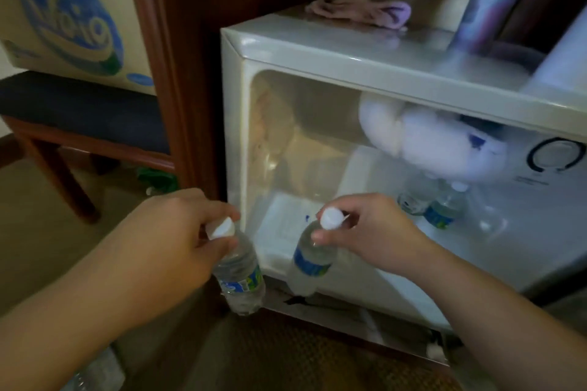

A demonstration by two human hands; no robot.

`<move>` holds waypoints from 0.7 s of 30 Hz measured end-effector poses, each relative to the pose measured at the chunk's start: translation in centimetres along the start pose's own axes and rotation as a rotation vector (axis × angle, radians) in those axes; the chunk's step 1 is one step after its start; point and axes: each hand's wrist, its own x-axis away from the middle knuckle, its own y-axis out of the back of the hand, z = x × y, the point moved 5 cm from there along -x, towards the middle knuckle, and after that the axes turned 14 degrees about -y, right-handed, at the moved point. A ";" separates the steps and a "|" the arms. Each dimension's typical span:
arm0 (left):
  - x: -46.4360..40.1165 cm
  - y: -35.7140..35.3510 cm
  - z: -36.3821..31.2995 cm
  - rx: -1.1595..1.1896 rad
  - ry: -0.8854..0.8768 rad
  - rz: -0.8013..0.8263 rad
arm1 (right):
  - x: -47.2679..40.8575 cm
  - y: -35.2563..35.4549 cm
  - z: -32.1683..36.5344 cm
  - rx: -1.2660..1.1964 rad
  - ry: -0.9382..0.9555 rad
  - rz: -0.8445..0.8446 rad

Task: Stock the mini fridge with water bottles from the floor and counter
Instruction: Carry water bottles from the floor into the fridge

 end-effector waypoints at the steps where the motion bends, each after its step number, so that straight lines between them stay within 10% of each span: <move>1: -0.5 -0.4 -0.7 0.009 -0.014 -0.011 | -0.3 0.8 -0.8 -0.050 -0.037 -0.068; 21: -15.5 -10.1 -4.1 0.186 -0.115 -0.242 | -9.6 4.5 -8.9 -0.077 -0.350 -0.739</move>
